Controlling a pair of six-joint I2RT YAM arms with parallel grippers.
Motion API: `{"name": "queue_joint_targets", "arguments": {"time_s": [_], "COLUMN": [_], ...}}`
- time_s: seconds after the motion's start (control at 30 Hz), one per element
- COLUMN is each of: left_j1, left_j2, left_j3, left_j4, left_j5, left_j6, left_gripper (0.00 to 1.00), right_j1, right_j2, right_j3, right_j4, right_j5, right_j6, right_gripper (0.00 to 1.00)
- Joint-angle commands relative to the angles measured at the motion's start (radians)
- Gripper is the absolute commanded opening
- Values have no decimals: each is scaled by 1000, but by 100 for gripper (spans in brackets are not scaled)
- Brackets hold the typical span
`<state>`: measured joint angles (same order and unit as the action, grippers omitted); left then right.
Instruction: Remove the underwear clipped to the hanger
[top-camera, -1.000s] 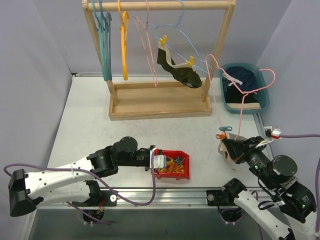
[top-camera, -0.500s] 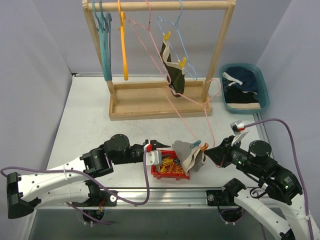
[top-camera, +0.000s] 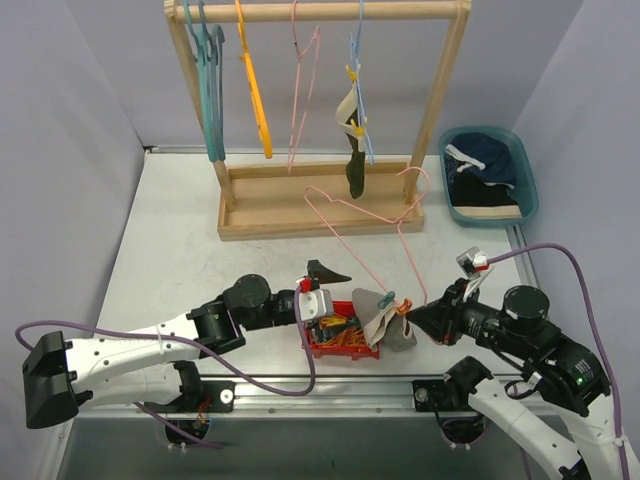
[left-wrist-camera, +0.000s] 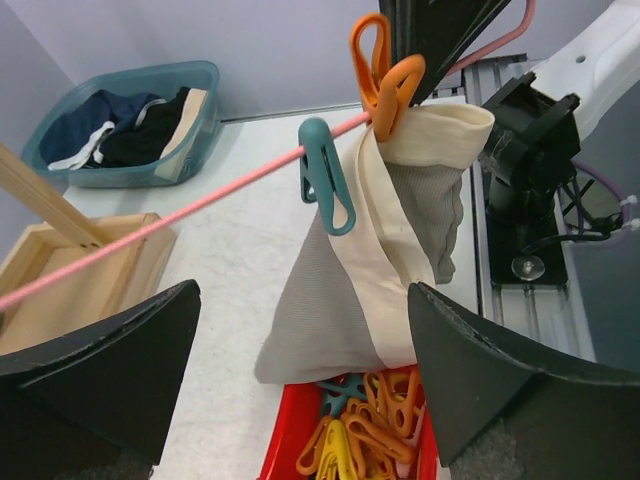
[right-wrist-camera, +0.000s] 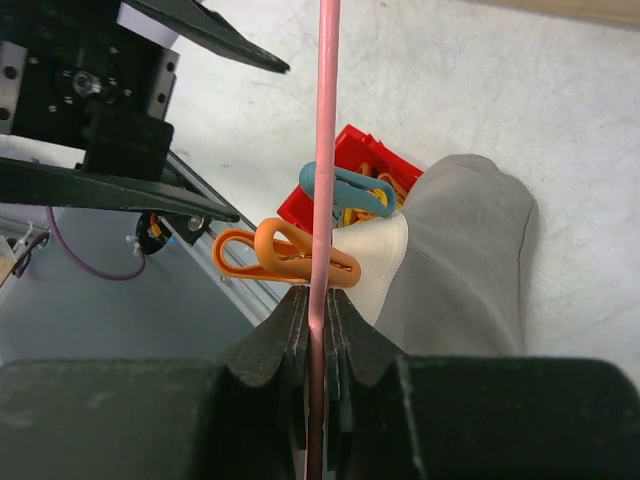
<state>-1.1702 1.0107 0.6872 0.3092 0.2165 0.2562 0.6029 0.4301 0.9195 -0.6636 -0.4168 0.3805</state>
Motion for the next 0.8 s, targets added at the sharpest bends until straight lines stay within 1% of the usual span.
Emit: {"name": "queue_joint_targets", "arguments": {"time_s": [0.0, 0.03, 0.1, 0.13, 0.2, 0.23, 0.3, 0.33, 0.4, 0.43, 0.5, 0.53, 0.6, 0.63, 0.7, 0.73, 0.77], "left_j1": [-2, -2, 4, 9, 15, 29, 50, 82, 119, 136, 191, 204, 227, 228, 239, 242, 244], "left_j2": [-17, -24, -59, -70, -102, -110, -121, -121, -104, -90, -37, -15, 58, 84, 158, 182, 205], "left_j3": [-17, -31, -44, -66, -98, -115, -152, -161, -181, -186, -190, -190, -193, -190, -178, -161, -153], "left_j4": [191, 211, 226, 246, 281, 321, 361, 404, 465, 547, 629, 716, 825, 935, 1031, 1107, 1139], "left_j5": [1, 4, 6, 4, -15, -26, -2, 51, 113, 182, 254, 320, 375, 401, 477, 519, 533], "left_j6": [-149, -197, -247, -330, -391, -449, -498, -547, -612, -679, -744, -799, -843, -885, -925, -961, -974], "left_gripper": [94, 94, 94, 94, 94, 94, 94, 94, 94, 94, 94, 94, 94, 94, 94, 94, 94], "right_j1": [3, 3, 3, 3, 3, 3, 5, 5, 5, 6, 6, 6, 6, 8, 8, 8, 6], "right_j2": [-42, -62, -79, -94, -106, -117, -123, -126, -125, -116, -108, -97, -90, -82, -74, -68, -65], "right_j3": [61, 71, 84, 93, 99, 105, 116, 122, 137, 139, 143, 142, 128, 124, 108, 105, 98], "right_j4": [45, 45, 47, 53, 56, 61, 67, 70, 73, 81, 91, 105, 130, 142, 179, 203, 217], "right_j5": [-13, 10, 16, 12, 7, -2, -20, -31, -74, -88, -126, -157, -194, -227, -247, -270, -284], "right_j6": [-34, -31, -34, -34, -35, -38, -38, -41, -43, -43, -38, -35, -16, -6, 15, 20, 27], "right_gripper": [0, 0, 0, 0, 0, 0, 0, 0, 0, 0, 0, 0, 0, 0, 0, 0, 0]}}
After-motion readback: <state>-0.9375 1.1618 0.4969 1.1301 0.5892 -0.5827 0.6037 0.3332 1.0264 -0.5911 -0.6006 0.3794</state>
